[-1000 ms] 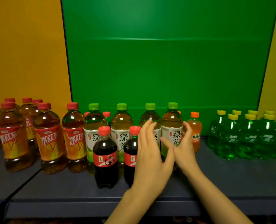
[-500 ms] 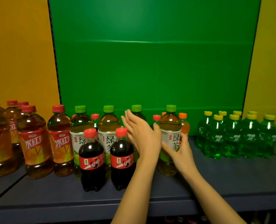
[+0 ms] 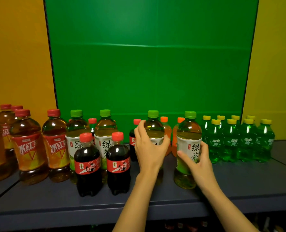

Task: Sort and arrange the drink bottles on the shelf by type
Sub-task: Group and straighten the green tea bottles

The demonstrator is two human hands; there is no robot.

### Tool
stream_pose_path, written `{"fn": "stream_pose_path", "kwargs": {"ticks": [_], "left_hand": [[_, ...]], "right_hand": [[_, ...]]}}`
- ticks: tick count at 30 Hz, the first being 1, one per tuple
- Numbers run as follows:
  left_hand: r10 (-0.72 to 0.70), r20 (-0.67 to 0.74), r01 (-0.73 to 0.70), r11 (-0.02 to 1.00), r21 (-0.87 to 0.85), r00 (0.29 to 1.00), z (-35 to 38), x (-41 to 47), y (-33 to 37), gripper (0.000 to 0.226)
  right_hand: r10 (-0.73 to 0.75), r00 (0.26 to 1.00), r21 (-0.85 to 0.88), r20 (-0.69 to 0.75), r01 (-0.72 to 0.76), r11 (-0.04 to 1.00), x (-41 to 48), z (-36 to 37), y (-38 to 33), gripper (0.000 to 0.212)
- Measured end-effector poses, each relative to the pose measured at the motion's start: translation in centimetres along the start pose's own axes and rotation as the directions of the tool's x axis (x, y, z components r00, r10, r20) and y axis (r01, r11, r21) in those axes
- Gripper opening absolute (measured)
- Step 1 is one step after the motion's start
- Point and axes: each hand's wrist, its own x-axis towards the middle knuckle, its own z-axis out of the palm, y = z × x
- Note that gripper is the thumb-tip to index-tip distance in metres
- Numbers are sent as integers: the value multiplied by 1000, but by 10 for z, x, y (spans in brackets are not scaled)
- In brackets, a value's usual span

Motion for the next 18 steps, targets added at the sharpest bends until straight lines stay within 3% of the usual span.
{"fn": "stream_pose_path", "kwargs": {"ticks": [7,12,18], "left_hand": [[21,160,9,983,-183,987,-7,-20,17,68],[19,105,15,949,-315,994,-36,-36,31,62],[61,38,-46,947,-317,997,-111,-29,40,57]], "right_hand": [[10,1000,52,12,-11,999,-14,-14,-9,62],[16,1000,102,11,-17,995,-32,-15,-27,55],[-50,995,184,89,33,982,-51,9,-68,50]]}}
